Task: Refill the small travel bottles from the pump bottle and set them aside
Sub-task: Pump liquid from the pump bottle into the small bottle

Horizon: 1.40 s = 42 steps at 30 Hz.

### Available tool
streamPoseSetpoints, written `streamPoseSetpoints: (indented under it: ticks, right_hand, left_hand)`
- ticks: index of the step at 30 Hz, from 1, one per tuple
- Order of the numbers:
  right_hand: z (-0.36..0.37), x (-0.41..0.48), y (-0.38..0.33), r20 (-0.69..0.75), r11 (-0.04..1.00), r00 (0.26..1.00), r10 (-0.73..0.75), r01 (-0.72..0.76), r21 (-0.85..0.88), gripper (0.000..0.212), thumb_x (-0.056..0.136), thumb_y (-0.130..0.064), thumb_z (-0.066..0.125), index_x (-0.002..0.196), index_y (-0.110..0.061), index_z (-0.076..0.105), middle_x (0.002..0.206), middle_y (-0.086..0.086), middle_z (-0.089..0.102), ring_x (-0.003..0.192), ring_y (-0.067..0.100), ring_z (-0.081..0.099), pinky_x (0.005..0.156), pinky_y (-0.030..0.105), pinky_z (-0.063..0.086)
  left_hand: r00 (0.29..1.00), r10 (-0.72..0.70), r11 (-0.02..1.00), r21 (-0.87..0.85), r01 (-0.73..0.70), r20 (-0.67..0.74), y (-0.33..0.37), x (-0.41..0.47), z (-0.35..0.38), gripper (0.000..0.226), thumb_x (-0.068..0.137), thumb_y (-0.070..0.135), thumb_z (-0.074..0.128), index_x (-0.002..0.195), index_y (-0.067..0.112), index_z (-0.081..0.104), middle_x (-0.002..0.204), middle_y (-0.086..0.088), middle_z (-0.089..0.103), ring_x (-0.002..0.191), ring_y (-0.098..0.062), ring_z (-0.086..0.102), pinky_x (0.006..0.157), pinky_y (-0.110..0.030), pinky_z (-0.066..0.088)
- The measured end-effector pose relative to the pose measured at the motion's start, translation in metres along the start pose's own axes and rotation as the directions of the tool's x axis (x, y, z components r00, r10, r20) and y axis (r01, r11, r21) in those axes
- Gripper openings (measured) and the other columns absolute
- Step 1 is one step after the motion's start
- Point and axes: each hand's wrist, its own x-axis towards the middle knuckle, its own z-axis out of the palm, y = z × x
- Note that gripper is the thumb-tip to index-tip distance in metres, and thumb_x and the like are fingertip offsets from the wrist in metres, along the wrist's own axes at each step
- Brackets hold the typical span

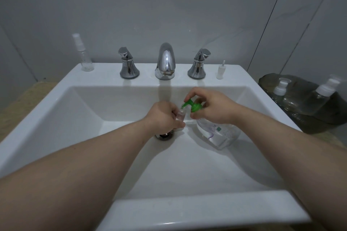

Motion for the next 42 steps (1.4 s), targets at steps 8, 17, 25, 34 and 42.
streamPoseSetpoints:
  ticks: [8,17,25,34,42]
  right_hand:
    - [0.0004,0.0004,0.0,-0.007,1.0,1.0,0.002,-0.002,-0.009,0.038,0.08,-0.013,0.086,0.101,-0.036,0.064,0.096,-0.005,0.065,0.071,0.008,0.055,0.071,0.023,0.046]
    - [-0.0009,0.0011,-0.0001,-0.001,1.0,1.0,0.017,-0.017,-0.012,0.036,0.081,-0.011,0.085,0.105,-0.029,0.065,0.096,-0.004,0.067,0.075,0.01,0.058,0.072,0.025,0.047]
    - [-0.0004,0.0003,0.0028,0.031,0.999,0.999,-0.011,0.012,-0.035,0.051,0.085,-0.016,0.081,0.122,-0.043,0.061,0.107,0.003,0.067,0.097,0.024,0.064,0.091,0.036,0.053]
    - [-0.001,0.0003,0.0023,0.014,1.0,1.0,-0.007,0.007,-0.023,0.05,0.084,-0.016,0.082,0.115,-0.048,0.059,0.102,-0.002,0.064,0.081,0.013,0.058,0.087,0.033,0.052]
    - [-0.0016,-0.0004,0.0001,0.002,1.0,1.0,-0.006,0.006,-0.024,0.048,0.083,-0.015,0.083,0.115,-0.043,0.061,0.101,0.0,0.065,0.079,0.014,0.057,0.086,0.034,0.052]
  left_hand:
    - [1.0,0.007,1.0,0.006,-0.007,-0.001,0.0003,-0.001,-0.0003,0.029,0.076,0.03,0.089,0.071,0.028,0.061,0.071,0.009,0.06,0.064,-0.005,0.055,0.056,-0.015,0.038]
    - [1.0,0.002,0.999,-0.05,-0.002,-0.001,0.0017,-0.0016,0.0007,0.022,0.077,0.029,0.09,0.079,0.022,0.069,0.072,0.006,0.062,0.064,-0.011,0.058,0.061,-0.023,0.046]
    - [0.998,-0.03,0.998,-0.053,0.027,-0.051,-0.0026,0.0021,0.0003,0.025,0.08,0.031,0.087,0.091,0.014,0.073,0.081,-0.002,0.071,0.071,-0.015,0.061,0.068,-0.029,0.05]
    - [0.997,-0.021,0.997,-0.07,0.016,-0.07,-0.0064,0.0044,0.0032,0.019,0.079,0.03,0.087,0.087,0.021,0.072,0.074,0.009,0.066,0.069,-0.008,0.059,0.064,-0.018,0.041]
    - [0.997,-0.033,0.996,-0.083,0.028,-0.063,-0.0059,0.0058,0.0028,0.02,0.079,0.03,0.087,0.088,0.02,0.073,0.077,0.005,0.068,0.07,-0.01,0.06,0.066,-0.02,0.043]
